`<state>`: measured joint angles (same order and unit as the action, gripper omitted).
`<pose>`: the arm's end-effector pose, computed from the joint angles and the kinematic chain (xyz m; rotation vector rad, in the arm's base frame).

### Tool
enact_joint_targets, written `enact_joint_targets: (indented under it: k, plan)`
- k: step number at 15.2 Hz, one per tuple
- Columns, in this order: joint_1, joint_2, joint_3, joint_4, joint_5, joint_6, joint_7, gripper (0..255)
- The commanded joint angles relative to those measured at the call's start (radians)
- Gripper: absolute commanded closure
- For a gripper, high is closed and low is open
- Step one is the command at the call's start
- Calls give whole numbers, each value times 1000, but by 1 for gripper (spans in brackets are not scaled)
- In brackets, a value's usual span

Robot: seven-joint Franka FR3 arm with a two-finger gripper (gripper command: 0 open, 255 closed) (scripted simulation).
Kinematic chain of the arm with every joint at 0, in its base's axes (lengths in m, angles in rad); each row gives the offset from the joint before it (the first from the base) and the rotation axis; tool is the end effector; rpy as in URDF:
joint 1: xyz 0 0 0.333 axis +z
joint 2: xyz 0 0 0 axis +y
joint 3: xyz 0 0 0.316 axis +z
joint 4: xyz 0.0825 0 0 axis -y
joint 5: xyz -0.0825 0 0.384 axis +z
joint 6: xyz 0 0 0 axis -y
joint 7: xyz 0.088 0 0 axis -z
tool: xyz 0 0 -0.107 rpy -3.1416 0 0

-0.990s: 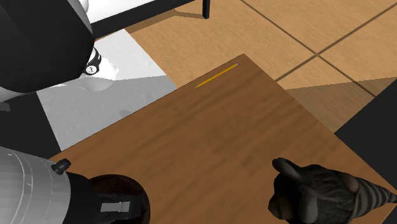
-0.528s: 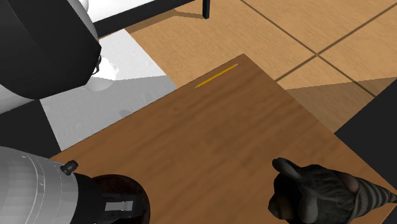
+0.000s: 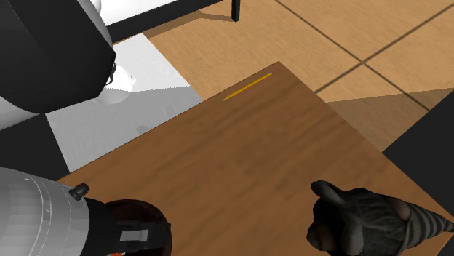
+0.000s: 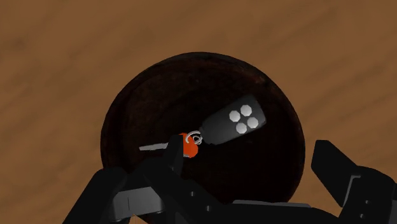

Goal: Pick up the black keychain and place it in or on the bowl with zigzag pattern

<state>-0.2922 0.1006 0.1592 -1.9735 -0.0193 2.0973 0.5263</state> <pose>0.5748 -0.0797 0.4220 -2.9728 1.0030 -0.0380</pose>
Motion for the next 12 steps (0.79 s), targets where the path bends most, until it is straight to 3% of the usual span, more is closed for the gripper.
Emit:
enact_joint_targets:
  k: [1,4,12]
  plan:
    - [0,-12,0,19,2,-31,-2,0]
    - [-1,-39,0,81,8,-120,-5,0]
    - [-1,-39,0,81,8,-120,-5,0]
